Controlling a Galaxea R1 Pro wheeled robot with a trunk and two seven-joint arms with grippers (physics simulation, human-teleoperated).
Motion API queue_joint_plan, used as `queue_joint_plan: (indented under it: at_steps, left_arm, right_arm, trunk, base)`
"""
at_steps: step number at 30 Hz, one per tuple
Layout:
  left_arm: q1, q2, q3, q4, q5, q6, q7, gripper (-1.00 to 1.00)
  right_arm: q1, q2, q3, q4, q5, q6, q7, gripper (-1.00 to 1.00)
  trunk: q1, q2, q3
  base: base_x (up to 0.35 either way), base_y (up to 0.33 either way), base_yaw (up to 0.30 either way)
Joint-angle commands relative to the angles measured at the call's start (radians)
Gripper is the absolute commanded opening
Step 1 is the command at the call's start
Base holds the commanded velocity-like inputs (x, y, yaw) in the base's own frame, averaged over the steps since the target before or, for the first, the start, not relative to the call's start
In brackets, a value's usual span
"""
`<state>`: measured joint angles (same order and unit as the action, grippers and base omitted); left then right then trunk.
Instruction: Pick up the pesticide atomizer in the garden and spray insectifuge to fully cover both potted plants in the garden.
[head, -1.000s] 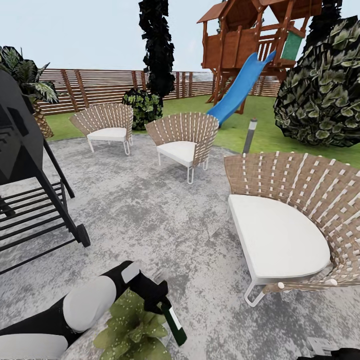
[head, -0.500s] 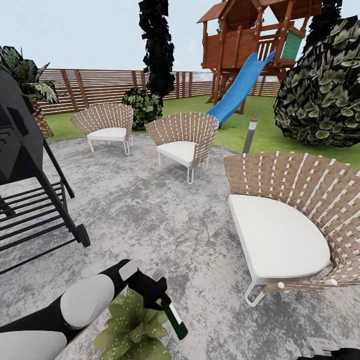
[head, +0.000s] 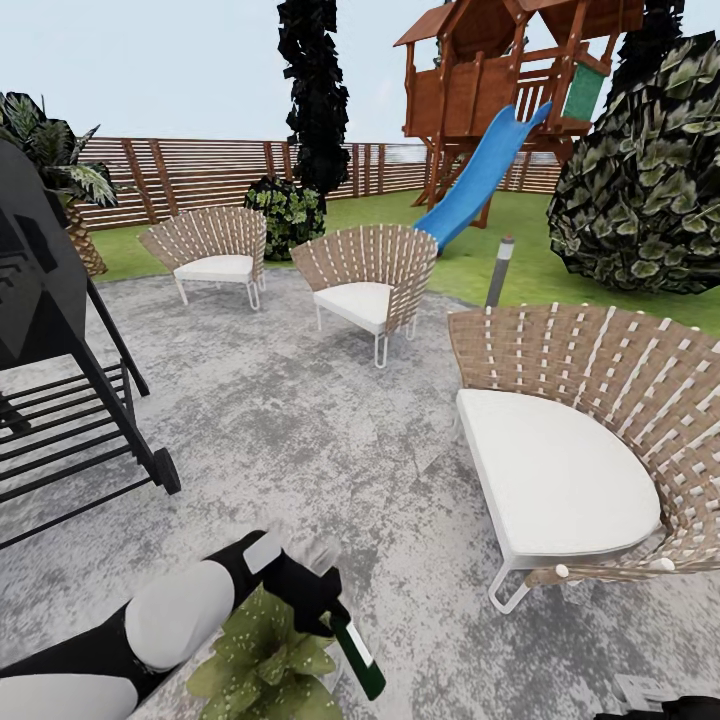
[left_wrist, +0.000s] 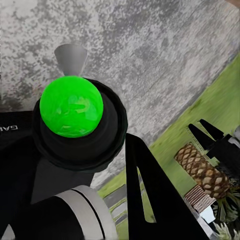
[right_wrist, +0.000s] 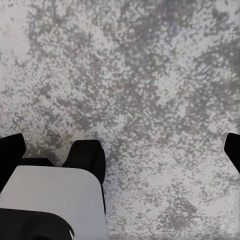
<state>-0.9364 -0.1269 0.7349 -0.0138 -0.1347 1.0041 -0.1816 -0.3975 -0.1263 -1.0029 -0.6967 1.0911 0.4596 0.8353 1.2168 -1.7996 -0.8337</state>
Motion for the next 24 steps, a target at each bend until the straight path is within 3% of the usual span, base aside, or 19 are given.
queue_joint_plan:
  at_steps: [1, 24]
  left_arm:
    - [0.006, 0.000, 0.007, -0.002, -0.008, 0.004, -0.007, -1.00]
    - [0.013, 0.004, 0.009, -0.003, -0.008, 0.002, -0.007, -1.00]
  right_arm:
    - [-0.001, 0.000, -0.004, -0.001, 0.006, 0.002, 0.007, 1.00]
    - [-0.001, 0.000, -0.003, -0.001, 0.007, 0.002, 0.007, 1.00]
  trunk:
    - [0.000, 0.000, -0.001]
    - [0.000, 0.000, -0.019]
  base:
    - [0.000, 0.000, 0.000]
    - [0.000, 0.000, 0.000]
